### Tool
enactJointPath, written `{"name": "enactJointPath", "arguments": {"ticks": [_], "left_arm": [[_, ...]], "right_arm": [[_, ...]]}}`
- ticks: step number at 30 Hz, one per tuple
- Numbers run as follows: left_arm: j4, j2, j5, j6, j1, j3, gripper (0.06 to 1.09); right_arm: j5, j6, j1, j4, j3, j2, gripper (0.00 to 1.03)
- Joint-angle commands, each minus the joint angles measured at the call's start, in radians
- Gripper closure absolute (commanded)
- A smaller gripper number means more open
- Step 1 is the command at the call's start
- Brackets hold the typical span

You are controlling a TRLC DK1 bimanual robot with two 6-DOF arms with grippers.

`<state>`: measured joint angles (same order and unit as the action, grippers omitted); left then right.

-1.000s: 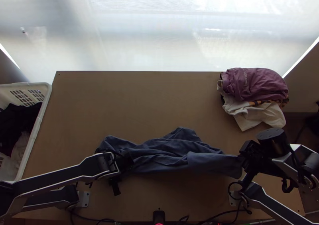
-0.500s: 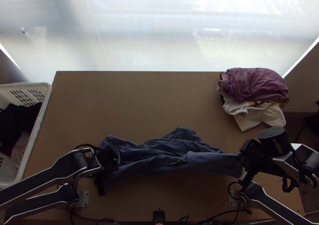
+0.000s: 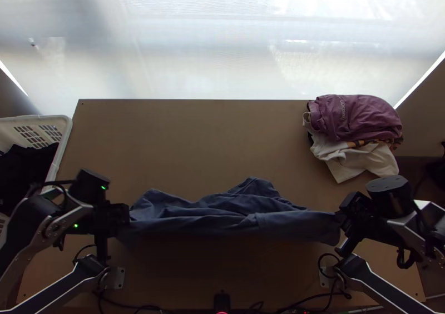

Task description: Fold the t-shirt

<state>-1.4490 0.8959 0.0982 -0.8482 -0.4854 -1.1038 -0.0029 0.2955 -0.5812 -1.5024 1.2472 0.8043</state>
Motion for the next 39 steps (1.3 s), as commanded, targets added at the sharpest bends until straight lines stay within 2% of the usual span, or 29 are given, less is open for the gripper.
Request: {"name": "enactJointPath", "arguments": {"ticks": [1,5,10,13,16,21,28,32,36,39], "left_arm": [[-0.008,0.055,0.061,-0.175,0.304,-0.189,0.97],[0.016,0.075,0.118,-0.071,0.390,-0.364,0.97],[0.019,0.071,0.123,0.101,0.423,-0.610,0.97],[0.018,0.044,0.123,0.215,0.419,-0.719,0.97],[0.018,0.003,0.121,0.298,0.406,-0.765,0.97],[0.004,-0.025,0.107,0.350,0.406,-0.870,0.97],[0.027,-0.008,0.074,0.333,0.424,-1.065,0.97],[0.096,-0.002,0.080,0.416,0.426,-1.137,0.97],[0.124,-0.028,0.149,0.569,0.421,-1.125,0.97],[0.099,-0.068,0.279,0.633,0.450,-1.105,0.97]], "right_arm": [[0.003,-0.010,0.060,0.018,0.110,0.013,1.00],[0.001,-0.013,0.080,0.013,0.196,0.015,1.00],[-0.002,-0.053,0.132,0.011,0.340,0.021,1.00],[-0.060,-0.116,0.185,-0.004,0.452,0.038,1.00],[-0.132,-0.180,0.188,-0.022,0.520,0.044,1.00],[-0.175,-0.228,0.144,-0.016,0.647,0.068,1.00],[-0.209,-0.237,0.104,0.025,0.802,0.079,1.00],[-0.244,-0.240,0.142,0.074,0.848,0.079,1.00],[-0.335,-0.260,0.216,0.087,0.905,0.078,1.00],[-0.405,-0.280,0.267,0.085,0.894,0.044,1.00]]}}
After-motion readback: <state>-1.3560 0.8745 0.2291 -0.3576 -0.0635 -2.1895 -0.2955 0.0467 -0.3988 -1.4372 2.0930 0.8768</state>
